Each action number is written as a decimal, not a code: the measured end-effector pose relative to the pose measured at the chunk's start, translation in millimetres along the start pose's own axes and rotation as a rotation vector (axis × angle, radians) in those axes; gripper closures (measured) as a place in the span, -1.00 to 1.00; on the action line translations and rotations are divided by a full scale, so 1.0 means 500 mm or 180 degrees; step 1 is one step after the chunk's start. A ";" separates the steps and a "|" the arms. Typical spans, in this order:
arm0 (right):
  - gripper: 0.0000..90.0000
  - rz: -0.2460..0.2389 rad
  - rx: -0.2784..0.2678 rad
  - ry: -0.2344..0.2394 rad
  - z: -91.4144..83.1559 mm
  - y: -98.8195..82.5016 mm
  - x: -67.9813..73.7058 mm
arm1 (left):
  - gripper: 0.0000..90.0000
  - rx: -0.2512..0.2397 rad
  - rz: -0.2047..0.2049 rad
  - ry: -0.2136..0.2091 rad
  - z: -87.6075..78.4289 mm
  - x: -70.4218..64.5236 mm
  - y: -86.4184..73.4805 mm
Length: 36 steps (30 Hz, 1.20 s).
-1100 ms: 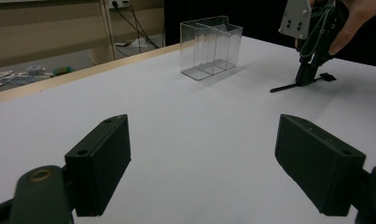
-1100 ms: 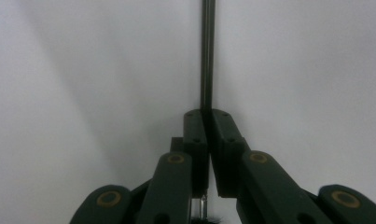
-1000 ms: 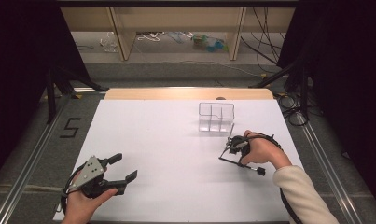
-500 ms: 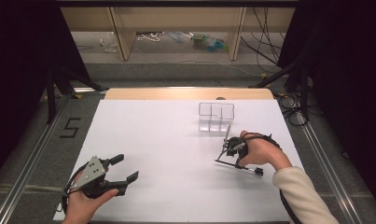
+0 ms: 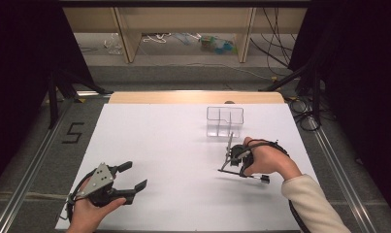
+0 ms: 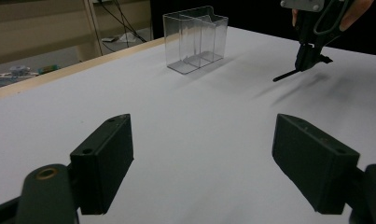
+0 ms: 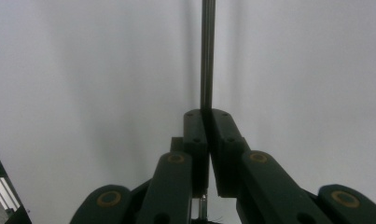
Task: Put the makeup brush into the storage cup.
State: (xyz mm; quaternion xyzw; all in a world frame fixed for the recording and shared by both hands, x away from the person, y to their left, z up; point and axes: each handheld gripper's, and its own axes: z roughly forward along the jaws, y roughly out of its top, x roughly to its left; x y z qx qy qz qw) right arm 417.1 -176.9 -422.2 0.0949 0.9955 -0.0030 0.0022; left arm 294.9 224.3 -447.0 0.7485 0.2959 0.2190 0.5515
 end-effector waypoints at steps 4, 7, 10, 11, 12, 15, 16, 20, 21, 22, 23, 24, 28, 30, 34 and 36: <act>0.91 -0.0032 -0.0017 -0.0028 -0.005 0.005 0.007 | -0.55 -0.0010 0.0038 -0.0046 0.004 -0.003 0.001; 0.91 -0.0064 -0.0018 -0.0015 -0.008 0.009 0.012 | -0.54 0.0003 0.0023 -0.0047 0.007 -0.007 0.002; 0.91 -0.0108 -0.0023 -0.0040 -0.011 0.013 0.016 | -0.54 0.0014 0.0021 -0.0064 0.008 -0.009 0.002; 0.91 -0.0112 -0.0014 -0.0032 -0.013 0.015 0.018 | -0.54 -0.0006 0.0007 -0.0091 0.011 -0.011 0.003; 0.91 -0.0112 -0.0014 -0.0032 -0.013 0.015 0.018 | -0.54 -0.0006 0.0007 -0.0091 0.011 -0.011 0.003; 0.91 -0.0145 -0.0023 -0.0035 -0.018 0.021 0.023 | -0.54 0.0011 0.0028 -0.0101 0.014 -0.015 0.004; 0.91 -0.0164 -0.0028 -0.0040 -0.020 0.026 0.028 | -0.54 0.0015 0.0039 -0.0120 0.016 -0.017 0.005; 0.91 -0.0201 -0.0022 -0.0049 -0.022 0.032 0.033 | -0.54 0.0020 0.0051 -0.0146 0.021 -0.021 0.006; 0.91 -0.0222 -0.0034 -0.0034 -0.023 0.033 0.033 | -0.53 0.0020 0.0059 -0.0150 0.022 -0.022 0.007; 0.91 -0.0202 -0.0009 -0.0044 -0.024 0.035 0.036 | -0.53 0.0011 0.0047 -0.0173 0.025 -0.024 0.007; 0.91 -0.0126 0.0037 -0.0020 -0.027 0.038 0.042 | -0.53 0.0019 0.0068 -0.0176 0.027 -0.026 0.008; 0.91 -0.0192 0.0000 -0.0021 -0.029 0.042 0.043 | -0.53 0.0023 0.0078 -0.0193 0.031 -0.028 0.009; 0.91 -0.0226 -0.0019 -0.0015 -0.031 0.047 0.047 | -0.53 0.0042 0.0103 -0.0239 0.041 -0.034 0.011; 0.91 -0.0187 0.0016 -0.0013 -0.033 0.048 0.050 | -0.53 0.0032 0.0099 -0.0263 0.044 -0.036 0.011; 0.91 -0.0322 -0.0045 -0.0053 -0.032 0.053 0.050 | -0.53 0.0055 0.0124 -0.0325 0.057 -0.045 0.014; 0.91 -0.0336 -0.0057 -0.0034 -0.031 0.053 0.050 | -0.53 0.0071 0.0157 -0.0364 0.063 -0.048 0.015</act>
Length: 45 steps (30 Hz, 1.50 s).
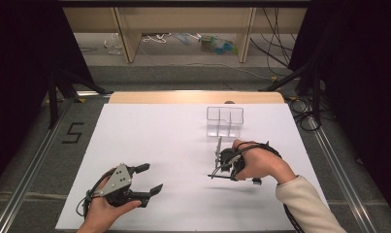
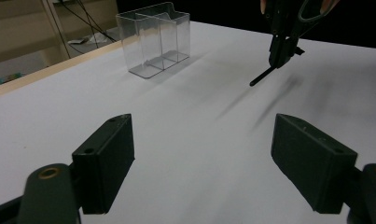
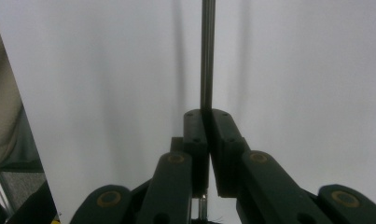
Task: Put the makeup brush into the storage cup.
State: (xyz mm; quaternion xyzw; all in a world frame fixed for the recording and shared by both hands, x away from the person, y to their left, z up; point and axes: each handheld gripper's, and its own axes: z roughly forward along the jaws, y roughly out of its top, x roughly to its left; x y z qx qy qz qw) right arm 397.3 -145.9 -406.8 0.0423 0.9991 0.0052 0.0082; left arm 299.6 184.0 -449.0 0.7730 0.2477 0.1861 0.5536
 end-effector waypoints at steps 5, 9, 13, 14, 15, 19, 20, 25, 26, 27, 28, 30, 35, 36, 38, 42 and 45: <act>0.91 0.0082 0.0079 0.0022 -0.008 0.011 0.011 | -0.52 0.0066 0.0050 -0.0074 0.016 -0.008 0.005; 0.91 0.0029 0.0034 0.0026 -0.009 0.016 0.014 | -0.52 0.0085 0.0056 -0.0130 0.030 -0.015 0.008; 0.91 -0.0030 0.0034 0.0029 -0.011 0.023 0.016 | -0.52 0.0104 0.0142 -0.0197 0.042 -0.020 0.012; 0.91 -0.0035 0.0025 0.0017 -0.012 0.025 0.017 | -0.52 0.0096 0.0144 -0.0222 0.045 -0.021 0.012; 0.91 -0.0027 0.0032 0.0025 -0.013 0.027 0.019 | -0.51 0.0111 0.0150 -0.0225 0.047 -0.022 0.013; 0.91 -0.0008 0.0058 0.0020 -0.015 0.031 0.023 | -0.51 0.0140 0.0168 -0.0263 0.058 -0.026 0.015; 0.91 -0.0101 0.0026 0.0018 -0.014 0.034 0.020 | -0.50 0.0141 0.0105 -0.0269 0.061 -0.030 0.015; 0.91 -0.0057 0.0058 0.0030 -0.017 0.041 0.025 | -0.49 0.0193 0.0156 -0.0314 0.075 -0.033 0.017; 0.91 -0.0117 0.0038 0.0012 -0.016 0.041 0.024 | -0.49 0.0193 0.0225 -0.0340 0.079 -0.031 0.019; 0.91 -0.0098 0.0029 0.0026 -0.017 0.044 0.026 | -0.48 0.0200 0.0176 -0.0338 0.080 -0.034 0.018; 0.91 -0.0080 0.0044 0.0023 -0.018 0.045 0.027 | -0.48 0.0201 0.0220 -0.0354 0.083 -0.033 0.019; 0.91 -0.0095 0.0061 0.0027 -0.019 0.047 0.028 | -0.48 0.0218 0.0227 -0.0372 0.087 -0.034 0.021; 0.91 -0.0151 0.0049 0.0024 -0.022 0.056 0.030 | -0.47 0.0234 0.0216 -0.0419 0.100 -0.038 0.022; 0.91 -0.0151 0.0049 0.0024 -0.022 0.056 0.030 | -0.47 0.0250 0.0225 -0.0414 0.101 -0.039 0.022; 0.91 -0.0162 0.0042 0.0020 -0.023 0.060 0.032 | -0.47 0.0258 0.0235 -0.0433 0.106 -0.040 0.023; 0.91 -0.0144 0.0044 0.0022 -0.025 0.064 0.035 | -0.46 0.0273 0.0244 -0.0452 0.115 -0.041 0.024; 0.91 -0.0179 0.0053 0.0021 -0.026 0.069 0.036 | -0.44 0.0273 0.0314 -0.0494 0.123 -0.040 0.026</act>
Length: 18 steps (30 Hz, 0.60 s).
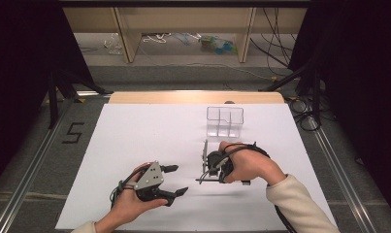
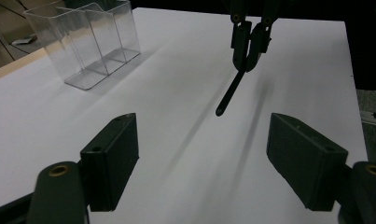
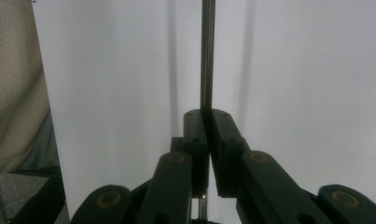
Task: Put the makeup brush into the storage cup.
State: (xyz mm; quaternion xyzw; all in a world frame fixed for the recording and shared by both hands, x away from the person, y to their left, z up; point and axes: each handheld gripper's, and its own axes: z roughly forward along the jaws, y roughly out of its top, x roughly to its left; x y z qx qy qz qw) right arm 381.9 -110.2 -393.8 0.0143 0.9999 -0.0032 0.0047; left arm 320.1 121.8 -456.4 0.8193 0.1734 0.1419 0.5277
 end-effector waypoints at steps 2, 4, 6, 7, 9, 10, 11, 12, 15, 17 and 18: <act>0.91 -0.0014 -0.0010 -0.0012 0.000 0.003 0.002 | -0.43 -0.0001 -0.0039 -0.0004 0.005 -0.003 0.001; 0.91 -0.0015 0.0002 0.0006 -0.001 0.006 0.003 | -0.43 0.0008 -0.0033 -0.0020 0.010 -0.003 0.002; 0.91 -0.0040 -0.0009 0.0003 -0.002 0.010 0.004 | -0.42 0.0016 -0.0017 -0.0029 0.013 -0.003 0.003; 0.91 -0.0118 -0.0036 -0.0008 0.000 0.011 0.002 | -0.41 0.0008 -0.0031 -0.0048 0.018 -0.004 0.004; 0.91 -0.0037 -0.0014 0.0016 -0.002 0.015 0.007 | -0.41 0.0018 0.0021 -0.0064 0.022 -0.003 0.005; 0.91 -0.0037 -0.0014 0.0016 -0.002 0.015 0.007 | -0.41 0.0018 0.0021 -0.0064 0.022 -0.003 0.005; 0.91 -0.0057 -0.0014 0.0005 -0.003 0.016 0.006 | -0.41 0.0037 0.0002 -0.0058 0.023 -0.004 0.006; 0.91 -0.0138 -0.0039 -0.0010 -0.002 0.016 0.003 | -0.41 0.0032 0.0032 -0.0075 0.026 -0.003 0.006; 0.91 -0.0081 -0.0032 -0.0005 -0.003 0.019 0.007 | -0.39 0.0044 0.0027 -0.0091 0.032 -0.005 0.007; 0.91 -0.0109 -0.0025 0.0002 -0.003 0.021 0.007 | -0.37 0.0056 0.0028 -0.0115 0.037 -0.006 0.007; 0.91 -0.0083 -0.0016 -0.0005 -0.003 0.021 0.009 | -0.37 0.0075 0.0043 -0.0116 0.039 -0.007 0.007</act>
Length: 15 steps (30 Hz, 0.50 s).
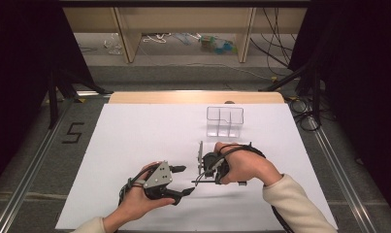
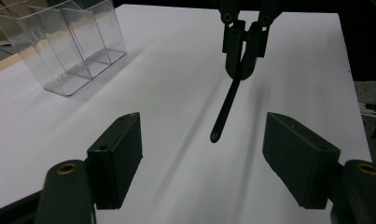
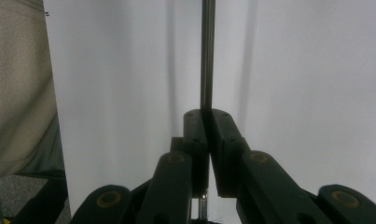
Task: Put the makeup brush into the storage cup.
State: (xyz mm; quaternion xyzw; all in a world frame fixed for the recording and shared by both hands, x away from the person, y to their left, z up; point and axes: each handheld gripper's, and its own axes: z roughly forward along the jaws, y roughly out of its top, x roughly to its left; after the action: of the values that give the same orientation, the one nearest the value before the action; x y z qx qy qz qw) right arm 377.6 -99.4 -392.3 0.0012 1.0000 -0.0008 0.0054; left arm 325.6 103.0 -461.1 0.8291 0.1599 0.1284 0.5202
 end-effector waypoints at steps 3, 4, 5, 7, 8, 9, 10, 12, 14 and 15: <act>0.91 0.0006 0.0001 0.0016 0.000 0.001 0.001 | -0.33 0.0013 -0.0002 -0.0040 0.008 -0.001 0.001; 0.91 -0.0017 -0.0005 0.0006 0.000 0.002 0.000 | -0.33 0.0029 0.0025 -0.0048 0.010 0.000 0.001; 0.91 -0.0017 -0.0006 0.0021 0.000 0.002 0.000 | -0.32 0.0024 0.0009 -0.0072 0.015 -0.001 0.001; 0.91 -0.0029 -0.0022 0.0030 0.001 0.003 0.000 | -0.30 0.0043 0.0034 -0.0084 0.020 -0.002 0.002; 0.91 -0.0014 0.0002 0.0013 0.000 0.004 0.002 | -0.28 0.0051 0.0048 -0.0103 0.025 -0.001 0.002; 0.91 -0.0016 -0.0004 0.0026 0.000 0.005 0.002 | -0.27 0.0070 0.0053 -0.0105 0.027 -0.002 0.003; 0.91 -0.0016 -0.0004 0.0026 0.000 0.005 0.002 | -0.26 0.0070 0.0053 -0.0105 0.027 -0.002 0.003; 0.91 -0.0035 -0.0005 0.0017 -0.001 0.006 0.002 | -0.25 0.0084 0.0075 -0.0126 0.032 -0.001 0.003; 0.91 -0.0113 -0.0037 -0.0001 0.001 0.005 -0.001 | -0.22 0.0098 0.0091 -0.0136 0.037 0.000 0.004; 0.91 -0.0115 -0.0044 0.0002 0.001 0.005 -0.001 | -0.20 0.0105 0.0102 -0.0136 0.039 0.000 0.004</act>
State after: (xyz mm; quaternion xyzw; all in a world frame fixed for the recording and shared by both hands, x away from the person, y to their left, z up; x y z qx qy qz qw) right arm 378.2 -96.7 -392.7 -0.0168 0.9998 0.0061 0.0050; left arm 333.2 86.4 -467.6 0.8425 0.1375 0.1163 0.5077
